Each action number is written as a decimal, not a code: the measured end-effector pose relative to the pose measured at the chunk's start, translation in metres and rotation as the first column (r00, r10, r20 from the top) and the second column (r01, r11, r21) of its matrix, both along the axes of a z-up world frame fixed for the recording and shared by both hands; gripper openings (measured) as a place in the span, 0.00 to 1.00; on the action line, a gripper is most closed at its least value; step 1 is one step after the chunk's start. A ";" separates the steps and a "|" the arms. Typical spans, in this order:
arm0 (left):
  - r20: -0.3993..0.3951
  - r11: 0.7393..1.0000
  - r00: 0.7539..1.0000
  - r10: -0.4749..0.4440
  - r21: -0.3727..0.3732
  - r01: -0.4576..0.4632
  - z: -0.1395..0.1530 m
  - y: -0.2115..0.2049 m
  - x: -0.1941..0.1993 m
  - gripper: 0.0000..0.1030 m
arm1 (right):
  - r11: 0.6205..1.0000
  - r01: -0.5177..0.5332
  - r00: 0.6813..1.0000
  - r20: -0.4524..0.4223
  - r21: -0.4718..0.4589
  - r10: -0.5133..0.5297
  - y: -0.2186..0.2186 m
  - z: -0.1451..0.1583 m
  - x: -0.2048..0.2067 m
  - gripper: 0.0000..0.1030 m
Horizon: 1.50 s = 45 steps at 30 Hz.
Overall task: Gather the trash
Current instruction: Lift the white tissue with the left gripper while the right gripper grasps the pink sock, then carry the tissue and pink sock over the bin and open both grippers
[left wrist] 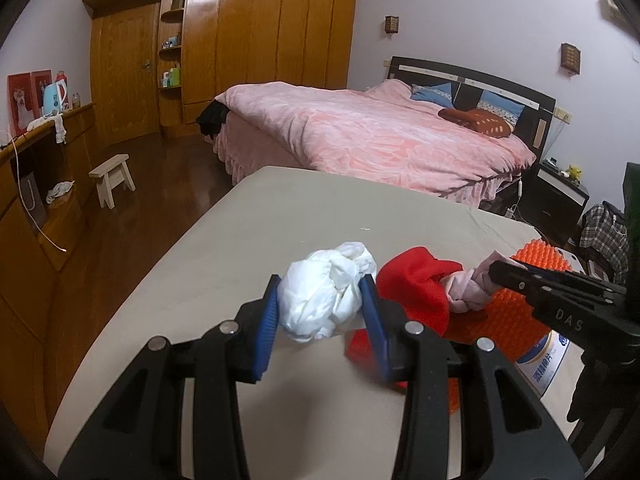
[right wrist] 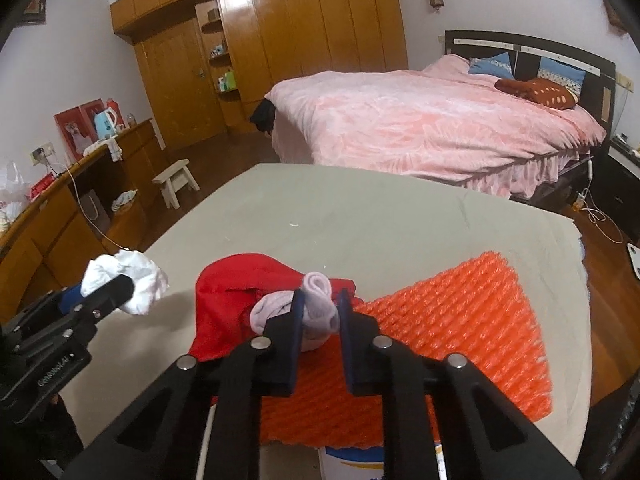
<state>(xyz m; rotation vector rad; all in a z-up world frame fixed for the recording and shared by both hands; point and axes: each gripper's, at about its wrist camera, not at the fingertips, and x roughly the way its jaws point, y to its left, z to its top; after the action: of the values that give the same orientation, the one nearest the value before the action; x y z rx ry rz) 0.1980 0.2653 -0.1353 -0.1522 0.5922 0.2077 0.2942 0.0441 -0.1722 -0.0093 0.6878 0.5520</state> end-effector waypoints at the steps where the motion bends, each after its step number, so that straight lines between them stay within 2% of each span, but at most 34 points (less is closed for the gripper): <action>1: -0.002 1.000 1.000 0.000 0.004 0.000 0.000 -0.001 0.000 0.37 | 1.000 -0.001 1.000 0.005 0.006 0.001 -0.002 0.003 -0.002 0.15; 12: 0.008 0.999 0.999 -0.033 0.002 0.033 0.018 -0.026 -0.013 0.37 | 1.000 0.011 0.998 0.059 0.018 -0.012 -0.024 0.029 -0.026 0.14; 26: 0.034 0.987 0.986 -0.161 -0.009 0.161 0.041 -0.096 -0.038 0.37 | 0.991 0.123 0.988 0.086 0.047 -0.127 -0.101 0.056 -0.076 0.14; 37: 0.054 0.965 0.964 -0.261 -0.011 0.262 0.058 -0.164 -0.041 0.37 | 0.970 0.237 0.962 0.125 0.054 -0.242 -0.168 0.078 -0.111 0.14; 45: 0.069 0.938 0.936 -0.345 -0.022 0.347 0.062 -0.212 -0.044 0.37 | 0.943 0.331 0.929 0.159 0.045 -0.334 -0.222 0.089 -0.137 0.14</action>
<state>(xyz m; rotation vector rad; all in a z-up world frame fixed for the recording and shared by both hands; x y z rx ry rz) 0.1537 0.0530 -0.0734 -0.0841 0.5493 -0.1493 0.1567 -0.1777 -0.0828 0.0762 0.5078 0.2265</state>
